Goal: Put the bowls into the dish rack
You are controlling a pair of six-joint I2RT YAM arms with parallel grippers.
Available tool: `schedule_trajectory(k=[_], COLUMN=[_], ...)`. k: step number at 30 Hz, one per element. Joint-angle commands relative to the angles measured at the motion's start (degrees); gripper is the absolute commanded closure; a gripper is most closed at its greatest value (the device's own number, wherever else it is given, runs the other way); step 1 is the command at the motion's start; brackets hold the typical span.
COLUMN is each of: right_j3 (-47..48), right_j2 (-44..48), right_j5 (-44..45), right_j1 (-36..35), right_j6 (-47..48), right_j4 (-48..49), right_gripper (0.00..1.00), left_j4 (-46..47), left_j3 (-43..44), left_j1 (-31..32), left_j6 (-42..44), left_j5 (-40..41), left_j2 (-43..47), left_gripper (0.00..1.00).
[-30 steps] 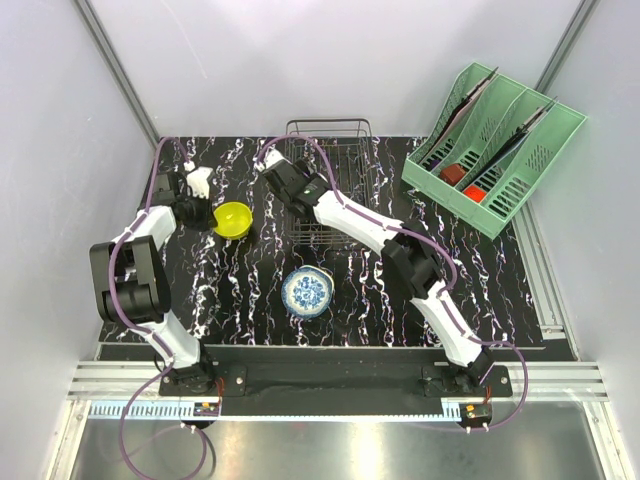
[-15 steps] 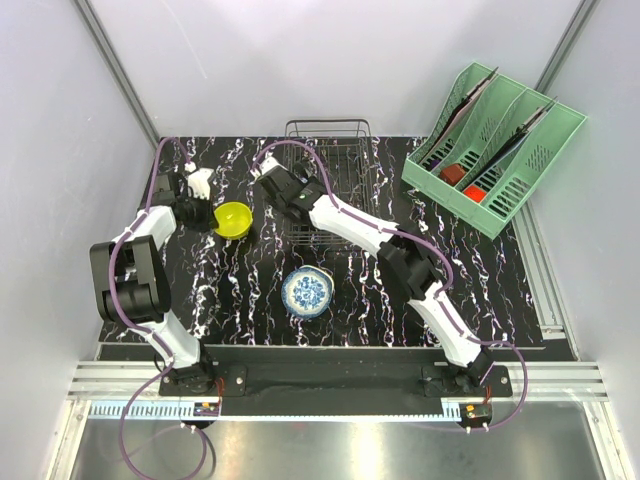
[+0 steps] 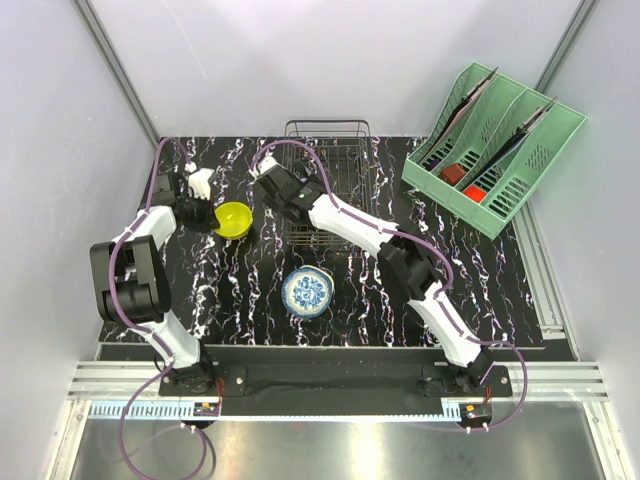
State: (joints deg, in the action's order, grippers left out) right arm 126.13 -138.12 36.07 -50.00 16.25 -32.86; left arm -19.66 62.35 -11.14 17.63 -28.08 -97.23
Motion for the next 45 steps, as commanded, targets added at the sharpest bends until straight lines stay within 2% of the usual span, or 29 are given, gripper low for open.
schedule_trajectory(k=[1, 17, 23, 29, 30, 31, 33, 36, 37, 39, 45], right_j3=[1.8, -2.0, -2.3, -3.4, -3.8, -4.4, -5.0, -5.7, -5.9, -6.0, -6.4], right_j2=[3.7, 12.0, 17.6, 21.7, 22.0, 22.6, 23.1, 23.5, 23.5, 23.5, 23.7], right_j5=[-3.5, -10.3, -10.4, -10.0, -10.0, -10.0, -10.0, -10.1, -10.1, -10.2, -10.7], right_j1=[-1.2, -1.2, -1.0, 0.1, 0.2, 0.7, 1.0, 1.5, 1.6, 1.7, 1.7], right_j6=[-0.3, 1.6, 2.1, 2.5, 2.5, 2.5, 2.4, 2.4, 2.4, 2.3, 2.0], right_j4=[1.5, 1.0, 0.6, 0.7, 0.7, 0.7, 0.7, 0.7, 0.7, 0.6, 0.7], right_gripper=[0.01, 0.00, 0.00, 0.00, 0.00, 0.00, 0.00, 0.00, 0.00, 0.00, 0.00], left_j4=[1.3, -0.4, -0.9, -3.6, -4.1, -4.1, -3.2, -2.1, -1.7, -1.0, -2.1], left_j3=[1.1, 2.5, 3.4, 6.7, 7.2, 7.8, 7.8, 7.8, 8.1, 9.1, 12.9], left_j1=[-0.3, -0.1, 0.3, 1.5, 1.5, 1.5, 1.5, 1.5, 1.5, 1.5, 1.6], left_j6=[0.8, 1.0, 0.7, 0.4, -0.1, -0.3, -0.9, -1.8, -2.3, -3.5, -3.8], left_j5=[-1.6, -1.6, -2.4, -1.5, -0.9, -0.7, 0.1, 0.5, 1.1, 4.2, 8.3], left_j2=[0.6, 0.7, 2.4, -0.9, -1.7, -1.9, -1.5, -0.4, -0.3, -0.7, -5.9], left_gripper=[1.00, 1.00, 1.00, 1.00, 0.96, 0.83, 0.47, 0.42, 0.29, 0.25, 0.25])
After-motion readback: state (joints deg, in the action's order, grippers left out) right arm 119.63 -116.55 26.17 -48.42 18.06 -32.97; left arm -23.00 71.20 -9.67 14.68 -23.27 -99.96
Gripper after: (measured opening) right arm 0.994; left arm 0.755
